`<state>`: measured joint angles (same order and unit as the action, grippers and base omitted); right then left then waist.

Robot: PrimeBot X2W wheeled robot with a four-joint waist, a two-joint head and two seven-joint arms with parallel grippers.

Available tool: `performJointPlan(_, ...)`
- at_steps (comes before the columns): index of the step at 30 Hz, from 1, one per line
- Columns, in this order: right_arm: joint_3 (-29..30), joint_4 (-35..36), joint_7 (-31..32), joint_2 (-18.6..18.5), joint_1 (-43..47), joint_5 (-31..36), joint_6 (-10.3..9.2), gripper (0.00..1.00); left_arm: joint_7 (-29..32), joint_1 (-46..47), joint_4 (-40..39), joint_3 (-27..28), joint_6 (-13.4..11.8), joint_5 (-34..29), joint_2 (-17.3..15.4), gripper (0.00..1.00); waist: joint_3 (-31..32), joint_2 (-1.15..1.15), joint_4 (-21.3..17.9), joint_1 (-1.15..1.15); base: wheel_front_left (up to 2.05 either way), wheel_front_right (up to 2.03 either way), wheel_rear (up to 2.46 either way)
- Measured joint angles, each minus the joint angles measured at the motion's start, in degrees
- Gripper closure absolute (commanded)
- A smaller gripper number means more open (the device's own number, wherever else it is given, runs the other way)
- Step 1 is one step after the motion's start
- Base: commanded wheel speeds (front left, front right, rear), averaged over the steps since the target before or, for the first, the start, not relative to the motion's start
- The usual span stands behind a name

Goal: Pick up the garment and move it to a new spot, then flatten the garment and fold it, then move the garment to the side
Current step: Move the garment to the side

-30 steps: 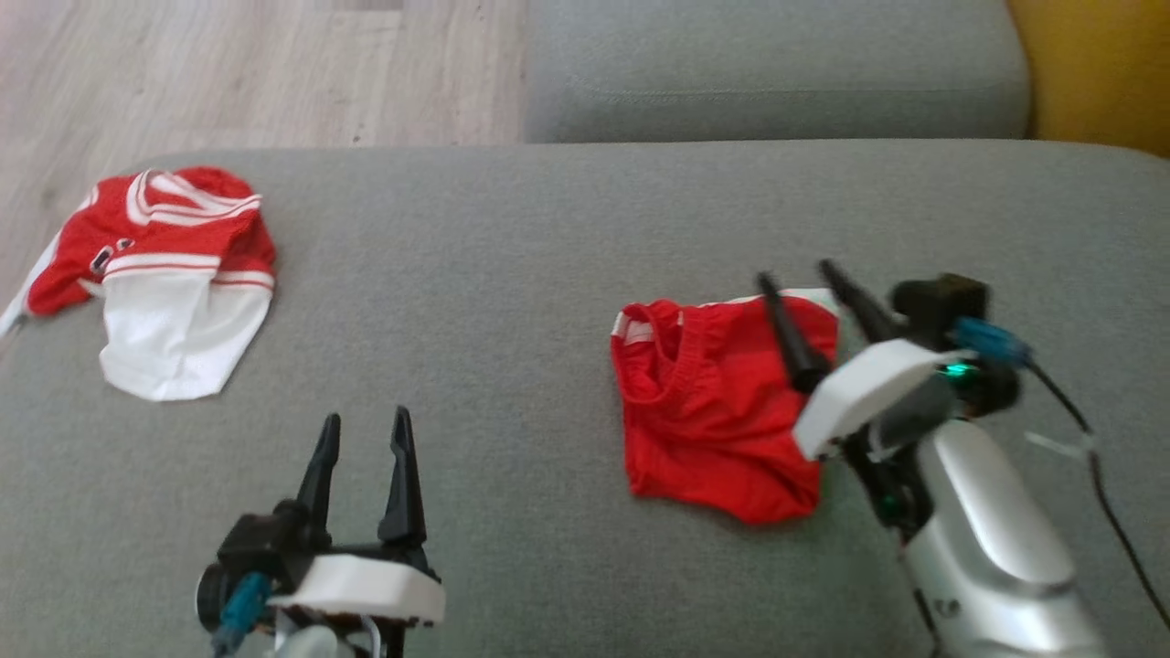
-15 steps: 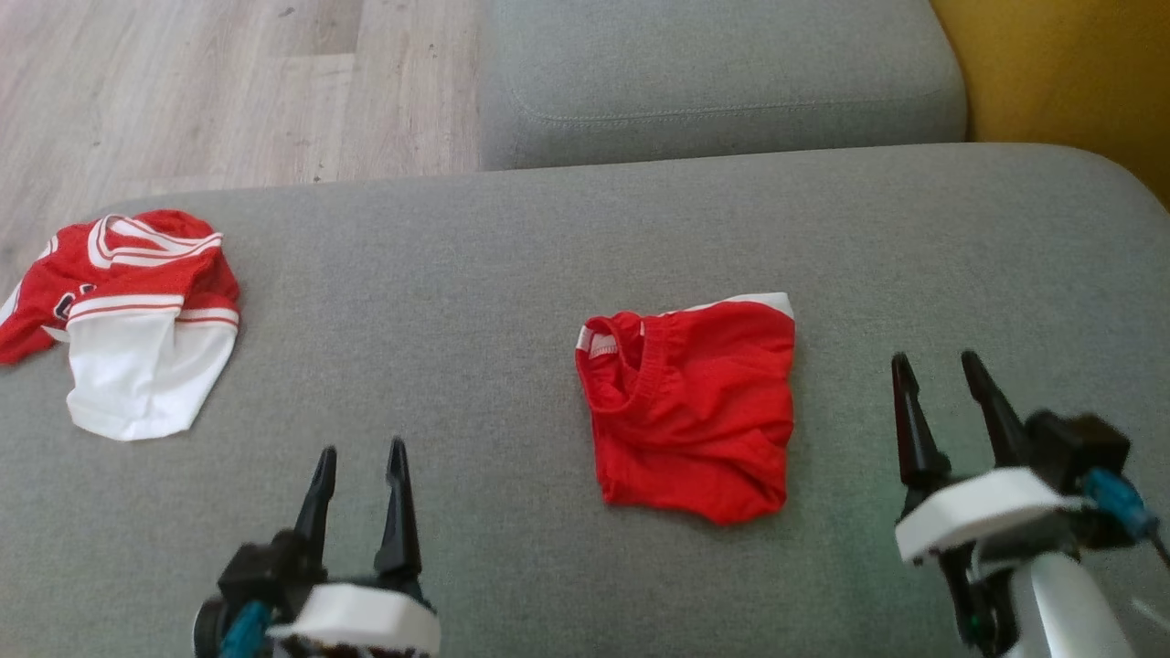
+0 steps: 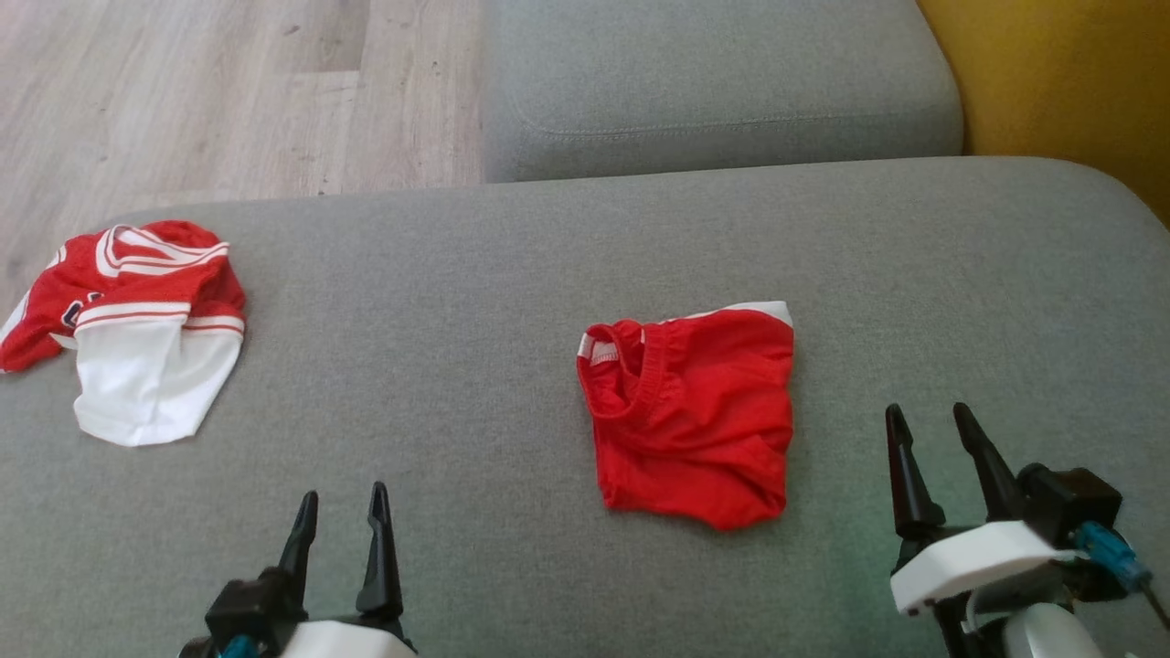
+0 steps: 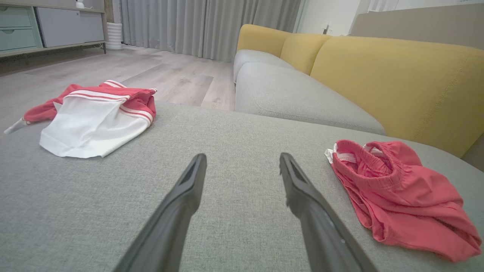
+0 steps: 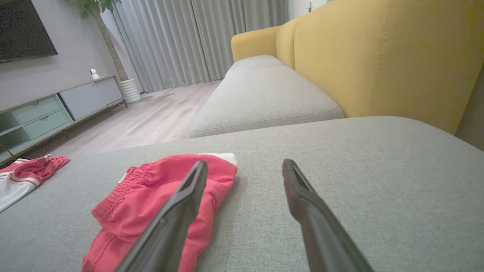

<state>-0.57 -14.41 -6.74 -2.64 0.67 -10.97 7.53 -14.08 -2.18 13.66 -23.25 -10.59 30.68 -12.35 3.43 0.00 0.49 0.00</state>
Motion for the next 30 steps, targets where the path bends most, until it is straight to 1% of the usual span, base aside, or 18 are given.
performJointPlan(18,-0.41,-1.23,0.31,0.01,0.06,0.41,0.0,0.0,0.75,-0.4,-0.75,-0.26,-0.09,0.25,-0.62,0.0,0.44,0.0,0.61,0.0,0.0,0.0,0.0)
performJointPlan(25,1.05,-2.81,4.53,0.02,-0.59,2.03,0.0,0.0,0.96,-0.38,-0.93,-0.85,-0.08,0.24,-0.63,0.0,-0.26,0.0,1.92,0.0,0.0,0.0,0.0)
performJointPlan(30,1.58,-4.13,9.6,0.02,-6.6,3.83,0.0,0.0,0.96,-0.35,-1.1,-1.09,-0.05,0.24,-0.58,0.0,-1.44,0.0,3.58,0.01,0.0,0.0,0.0)
